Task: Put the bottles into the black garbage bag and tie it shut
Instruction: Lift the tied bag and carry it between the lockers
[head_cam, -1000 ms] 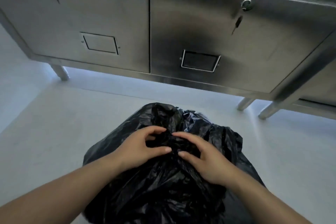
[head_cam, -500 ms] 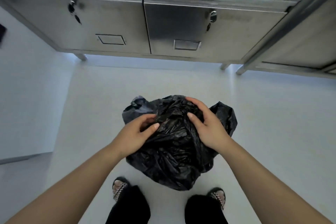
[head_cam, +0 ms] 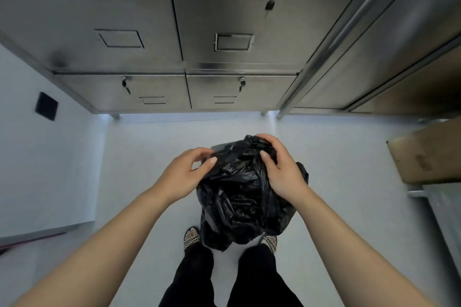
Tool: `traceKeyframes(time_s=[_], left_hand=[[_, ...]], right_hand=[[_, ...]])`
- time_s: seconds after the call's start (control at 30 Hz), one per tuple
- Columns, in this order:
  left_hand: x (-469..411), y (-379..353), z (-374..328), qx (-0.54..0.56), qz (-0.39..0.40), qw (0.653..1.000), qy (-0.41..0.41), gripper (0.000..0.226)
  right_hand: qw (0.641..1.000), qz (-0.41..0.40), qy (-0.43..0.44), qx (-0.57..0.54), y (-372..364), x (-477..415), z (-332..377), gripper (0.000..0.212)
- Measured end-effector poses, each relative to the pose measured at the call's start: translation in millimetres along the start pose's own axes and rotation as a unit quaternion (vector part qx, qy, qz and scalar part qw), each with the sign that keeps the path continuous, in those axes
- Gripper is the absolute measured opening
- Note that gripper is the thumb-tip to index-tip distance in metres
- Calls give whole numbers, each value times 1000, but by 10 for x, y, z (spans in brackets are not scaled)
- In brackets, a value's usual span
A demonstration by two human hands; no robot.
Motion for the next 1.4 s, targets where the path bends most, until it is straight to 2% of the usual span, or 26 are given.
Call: traceKeyframes(time_s=[0.13, 0.3, 0.5, 0.73, 0.87, 1.03, 1.17, 1.27, 1.4], left_hand=[[-14, 236, -538, -12, 15, 998, -54, 32], [-144, 154, -1095, -55, 90, 985, -134, 35], [-336, -348, -1620, -116, 202, 950, -208, 40], [-487, -1209, -2195, -133, 271, 918, -257, 45], [-544, -1720, -2617, -120, 272, 911, -286, 44], [-636, -2368, -3058, -117, 244, 910, -315, 28], [-695, -2850, -3311, -60, 240, 925, -287, 11], [-790, -3138, -3518, -23, 222, 938, -265, 12], [-1029, -3493, -3772, -27, 237, 934, -267, 8]], right_hand=[[998, -68, -1, 4, 235, 469, 257, 42], [980, -198, -2, 10, 774, 950, 437, 39], [954, -297, -24, 16, 1400, 1378, 355, 37], [929, -366, -45, -9, 2171, 1801, 66, 38], [915, -400, -37, -20, 2762, 2043, -92, 38], [903, -428, -22, -25, 3436, 2306, -388, 33], [894, -448, -10, -25, 3976, 2443, -610, 31], [887, -461, -11, -17, 4336, 2501, -733, 32], [882, -471, -18, -24, 4743, 2481, -908, 33]])
Point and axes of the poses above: each hand's wrist, its own x-axis away from the middle knuckle, its own y-axis out of the back of the hand, z = x × y, the point moved 2 cm from there along -x, towards the middle knuckle, and after that the axes turned 7 degrees about -y, right-handed, at the moved point
